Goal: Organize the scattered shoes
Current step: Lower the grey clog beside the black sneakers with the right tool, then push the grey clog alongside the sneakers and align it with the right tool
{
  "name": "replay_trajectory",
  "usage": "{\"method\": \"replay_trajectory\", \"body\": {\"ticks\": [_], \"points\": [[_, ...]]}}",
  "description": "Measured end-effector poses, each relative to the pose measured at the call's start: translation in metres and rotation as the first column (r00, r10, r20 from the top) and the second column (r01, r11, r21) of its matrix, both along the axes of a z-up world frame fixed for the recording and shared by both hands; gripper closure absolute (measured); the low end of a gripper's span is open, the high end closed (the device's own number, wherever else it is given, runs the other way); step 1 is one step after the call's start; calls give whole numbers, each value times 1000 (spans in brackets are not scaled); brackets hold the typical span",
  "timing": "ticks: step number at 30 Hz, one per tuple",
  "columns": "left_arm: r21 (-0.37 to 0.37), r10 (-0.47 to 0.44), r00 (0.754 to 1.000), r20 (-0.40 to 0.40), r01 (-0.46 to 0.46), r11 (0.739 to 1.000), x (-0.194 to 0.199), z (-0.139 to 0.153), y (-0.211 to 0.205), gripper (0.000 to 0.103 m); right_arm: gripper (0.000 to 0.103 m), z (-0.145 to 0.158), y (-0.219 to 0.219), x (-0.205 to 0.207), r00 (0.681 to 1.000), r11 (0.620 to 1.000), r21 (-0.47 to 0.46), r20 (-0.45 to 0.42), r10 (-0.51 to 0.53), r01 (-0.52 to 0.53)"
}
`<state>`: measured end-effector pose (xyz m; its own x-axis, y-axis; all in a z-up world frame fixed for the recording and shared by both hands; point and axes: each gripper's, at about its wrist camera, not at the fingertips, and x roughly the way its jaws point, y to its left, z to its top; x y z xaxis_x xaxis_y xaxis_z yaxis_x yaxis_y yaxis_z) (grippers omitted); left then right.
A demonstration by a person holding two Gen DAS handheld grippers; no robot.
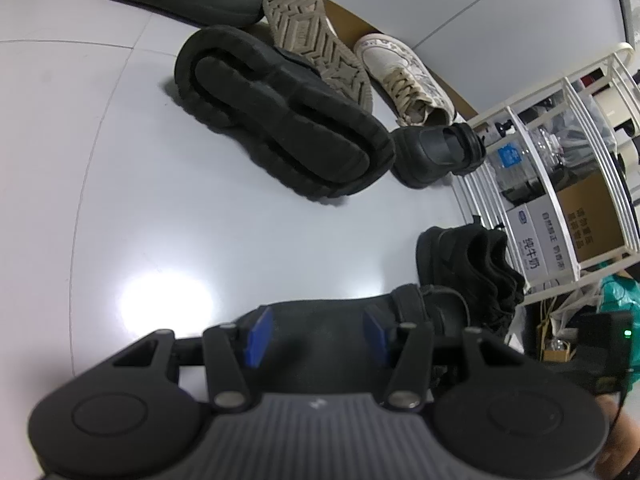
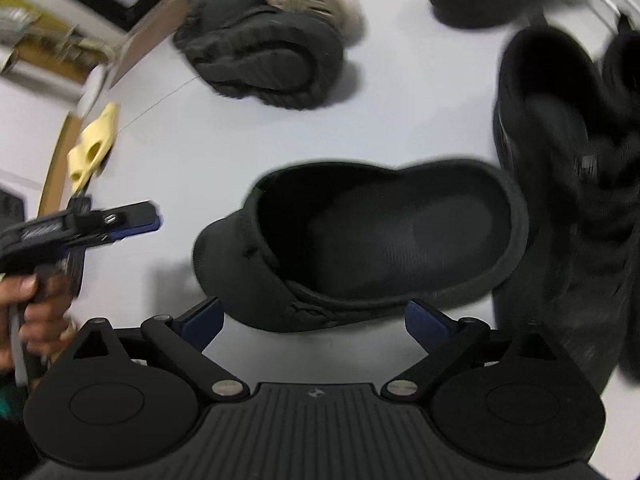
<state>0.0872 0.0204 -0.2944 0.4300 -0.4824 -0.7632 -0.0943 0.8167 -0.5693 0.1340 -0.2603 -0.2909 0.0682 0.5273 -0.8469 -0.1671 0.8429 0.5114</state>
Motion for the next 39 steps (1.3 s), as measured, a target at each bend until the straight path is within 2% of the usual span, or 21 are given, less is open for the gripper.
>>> {"method": "replay_trajectory", "body": {"ticks": [2, 8, 10, 11, 16, 20, 21, 24, 27, 31, 33, 35, 37, 38, 39], "points": [[0, 1, 1000, -4, -1, 1000, 0, -1, 0, 51, 3, -9, 7, -2, 1000, 1000, -5, -23, -3, 3], [-2, 1, 1000, -9, -1, 1000, 0, -2, 1, 51, 5, -18, 13, 1, 999, 999, -25, 20, -48, 48], [-2, 0, 1000, -8, 0, 1000, 0, -2, 1, 51, 14, -18, 16, 3, 997, 998, -44, 68, -37, 40], [-2, 1, 1000, -8, -1, 1000, 0, -2, 1, 51, 23, -18, 16, 4, 996, 998, -53, 86, -31, 36], [0, 6, 1000, -12, -6, 1000, -2, -4, 2, 51, 35, -16, 11, 12, 988, 998, -59, 154, -3, 12], [0, 8, 1000, -11, -8, 1000, -2, -3, 2, 51, 61, -11, 8, 18, 983, 997, -73, 184, 20, -7], [0, 8, 1000, -10, -8, 1000, -2, -3, 2, 51, 64, -10, 7, 19, 981, 997, -79, 190, 25, -10], [-1, 8, 1000, -10, -8, 1000, -2, -3, 2, 51, 64, -9, 1, 22, 981, 996, -93, 194, 15, 3], [0, 9, 1000, -11, -9, 1000, -2, -3, 2, 51, 71, -7, -2, 21, 978, 994, -112, 209, 13, 11], [0, 8, 1000, -9, -8, 1000, -2, -3, 2, 51, 72, -5, -5, 21, 975, 991, -135, 223, 9, 22], [1, 8, 1000, -8, -8, 1000, -2, -3, 2, 51, 78, -4, -7, 21, 974, 989, -144, 224, 5, 28], [2, 12, 1000, -7, -11, 1000, -2, -3, 3, 51, 78, 1, -6, 18, 967, 982, -184, 253, 2, 46], [5, 14, 1000, -6, -14, 1000, -2, -3, 3, 51, 76, 5, -4, 14, 963, 972, -217, 267, -31, 92], [6, 15, 1000, -7, -15, 1000, -2, -3, 3, 51, 72, 6, -4, 12, 962, 968, -219, 267, -57, 118], [5, 15, 1000, -7, -15, 1000, -2, -3, 3, 51, 55, 7, -5, 11, 963, 972, -196, 259, -76, 129]]}}
